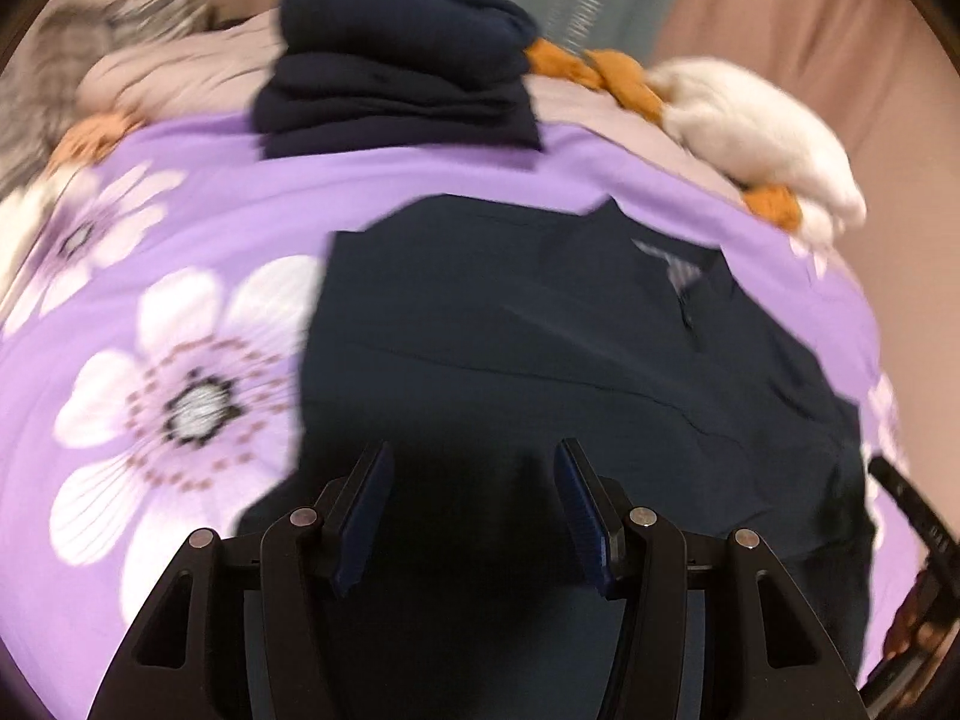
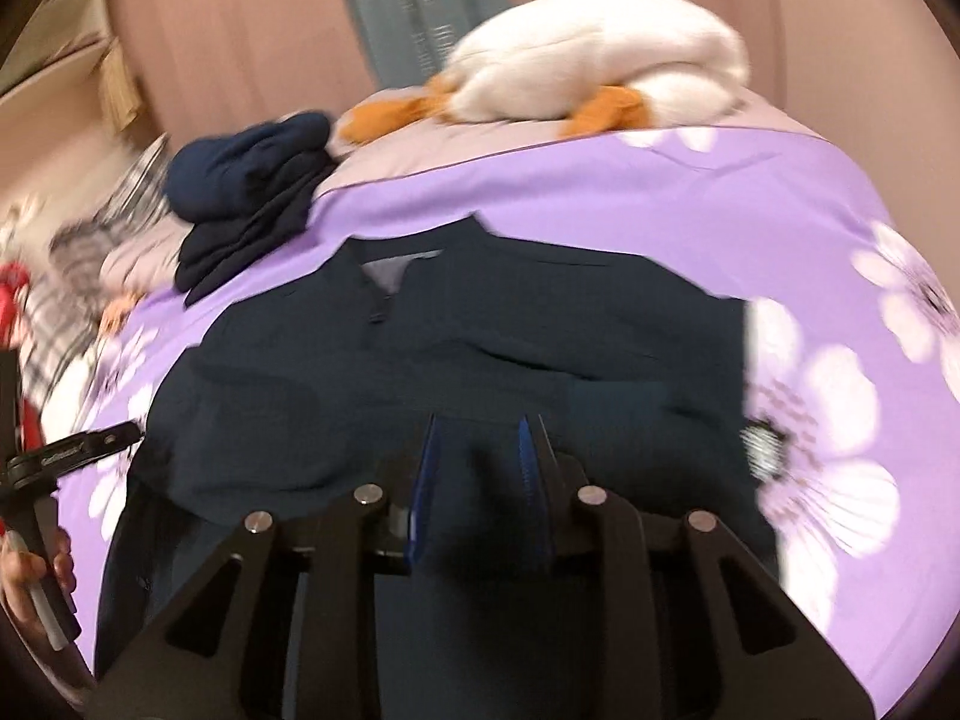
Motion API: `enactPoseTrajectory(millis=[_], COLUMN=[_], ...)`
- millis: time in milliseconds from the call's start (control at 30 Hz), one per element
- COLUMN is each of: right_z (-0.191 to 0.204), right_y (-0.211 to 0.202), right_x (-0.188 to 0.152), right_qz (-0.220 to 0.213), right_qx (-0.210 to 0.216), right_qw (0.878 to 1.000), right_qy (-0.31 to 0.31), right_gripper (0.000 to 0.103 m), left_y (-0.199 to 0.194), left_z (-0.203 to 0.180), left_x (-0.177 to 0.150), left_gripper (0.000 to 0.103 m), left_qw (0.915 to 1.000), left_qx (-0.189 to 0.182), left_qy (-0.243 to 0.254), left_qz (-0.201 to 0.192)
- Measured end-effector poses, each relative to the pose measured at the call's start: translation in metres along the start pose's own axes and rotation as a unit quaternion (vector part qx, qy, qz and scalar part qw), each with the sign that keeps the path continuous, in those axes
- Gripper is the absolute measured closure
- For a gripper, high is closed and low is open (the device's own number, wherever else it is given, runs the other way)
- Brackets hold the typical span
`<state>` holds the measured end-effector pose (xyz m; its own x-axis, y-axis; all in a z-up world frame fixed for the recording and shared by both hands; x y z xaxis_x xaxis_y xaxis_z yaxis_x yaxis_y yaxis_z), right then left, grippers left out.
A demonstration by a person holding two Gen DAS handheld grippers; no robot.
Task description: Fold large clothes
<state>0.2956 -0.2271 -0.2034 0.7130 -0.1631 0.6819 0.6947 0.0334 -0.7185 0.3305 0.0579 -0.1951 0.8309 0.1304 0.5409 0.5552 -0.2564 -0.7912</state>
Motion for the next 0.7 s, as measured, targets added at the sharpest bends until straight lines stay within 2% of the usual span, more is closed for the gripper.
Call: enactPoseTrajectory(millis=[67,233,267,400,533,567,633,700], right_z=[0.010,0.014,0.008,-0.006,-0.007,-0.007,-0.005,-0.005], right_y=[0.013,0.046,0.054,0.058,0.054,0.048,0.029,0.007], right_x=[-0.001,-0.023,-0.032,-0.042,-0.036,-0.036,-0.038,-0.042], right_qz=[0.011,0.055,0.076,0.080,0.088,0.087,0.076,0.068], right_qx=[0.005,-0.042,-0.046,-0.026,-0.015,-0.010,0.006,0.009], right_qw=[1.000,0.996,0.994,0.995,0.996,0.996,0.997,0.998], right_qy=[-0.014,-0.062,-0.064,-0.048,-0.019,-0.013,-0.005,-0.003], right_gripper=[0.078,0.079,0.079,0.081,0.078,0.074,0.065,0.059], left_y=[0.016,0.042,0.046,0.048,0.040,0.035,0.017,-0.001], left_z=[-0.015,-0.019,-0.016,-0.014,-0.007,-0.006,-0.003,0.002], left_x=[-0.005,-0.020,-0.023,-0.022,-0.016,-0.019,-0.027,-0.036], left_gripper=[0.049,0.049,0.049,0.046,0.040,0.037,0.024,0.023], left_qw=[0.9994,0.9969,0.9970,0.9964,0.9981,0.9983,0.9986,0.9987], left_qx=[0.013,0.036,0.034,0.036,0.017,0.012,0.000,-0.003], left_qy=[0.031,0.062,0.063,0.070,0.033,0.028,0.023,0.028], left_qz=[0.008,0.031,0.030,0.032,0.050,0.049,0.047,0.043])
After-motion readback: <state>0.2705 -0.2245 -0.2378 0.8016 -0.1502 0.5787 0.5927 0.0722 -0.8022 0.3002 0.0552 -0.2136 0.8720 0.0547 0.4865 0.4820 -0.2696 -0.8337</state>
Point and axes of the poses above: each gripper's, at about its wrist camera, not at the fingertips, and y roughly the way its jaws point, z to its left, x to its top, the point moved 2 cm from there along y, roughly the way its jaws point, and after that the axes turned 4 degrees about -x, right-handed, at the moved point
